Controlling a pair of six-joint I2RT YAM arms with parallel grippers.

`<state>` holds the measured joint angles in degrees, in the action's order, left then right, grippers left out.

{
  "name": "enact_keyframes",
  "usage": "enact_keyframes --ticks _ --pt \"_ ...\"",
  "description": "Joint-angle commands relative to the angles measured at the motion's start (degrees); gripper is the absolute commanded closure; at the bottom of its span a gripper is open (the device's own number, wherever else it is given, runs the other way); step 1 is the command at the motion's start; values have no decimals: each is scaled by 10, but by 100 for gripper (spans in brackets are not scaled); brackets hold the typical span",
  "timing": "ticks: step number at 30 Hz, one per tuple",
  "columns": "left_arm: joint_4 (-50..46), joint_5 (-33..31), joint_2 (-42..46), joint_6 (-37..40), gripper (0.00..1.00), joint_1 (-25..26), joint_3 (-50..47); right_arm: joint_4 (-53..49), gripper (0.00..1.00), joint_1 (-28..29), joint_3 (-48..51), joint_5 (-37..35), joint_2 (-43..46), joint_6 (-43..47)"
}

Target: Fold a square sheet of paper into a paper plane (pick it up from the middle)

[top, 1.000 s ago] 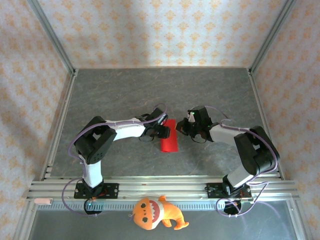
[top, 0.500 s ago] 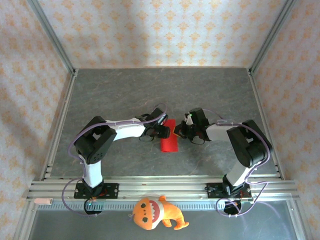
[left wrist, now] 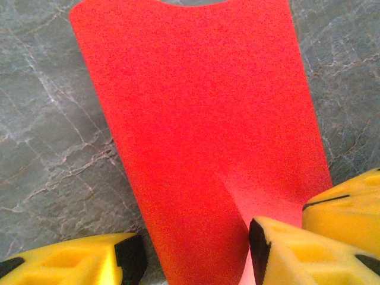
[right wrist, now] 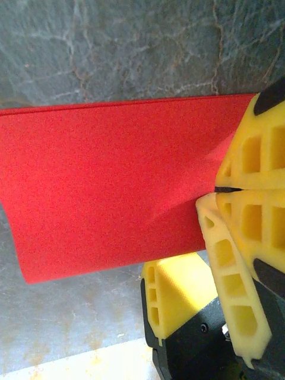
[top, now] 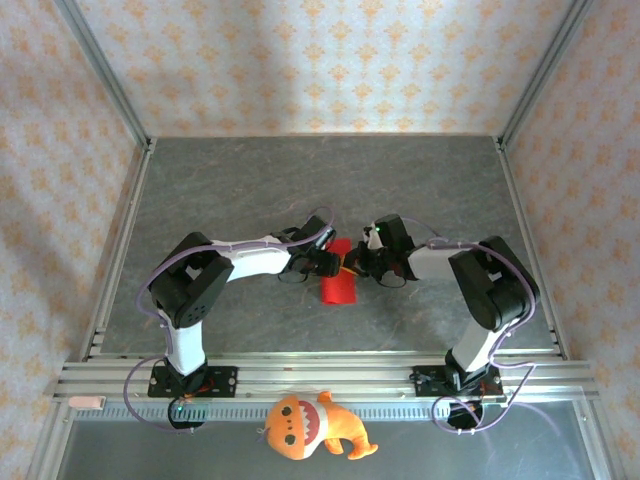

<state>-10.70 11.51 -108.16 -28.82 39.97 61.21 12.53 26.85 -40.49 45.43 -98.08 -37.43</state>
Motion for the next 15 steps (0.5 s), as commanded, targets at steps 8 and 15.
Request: enact_keyframes --ticks 8,15 --pt "32 -30 -112 11 44 -11 -29 12 100 6 3 17 -13 10" --pt "36 -29 -112 9 44 -11 -31 -11 100 10 0 4 -34 26"
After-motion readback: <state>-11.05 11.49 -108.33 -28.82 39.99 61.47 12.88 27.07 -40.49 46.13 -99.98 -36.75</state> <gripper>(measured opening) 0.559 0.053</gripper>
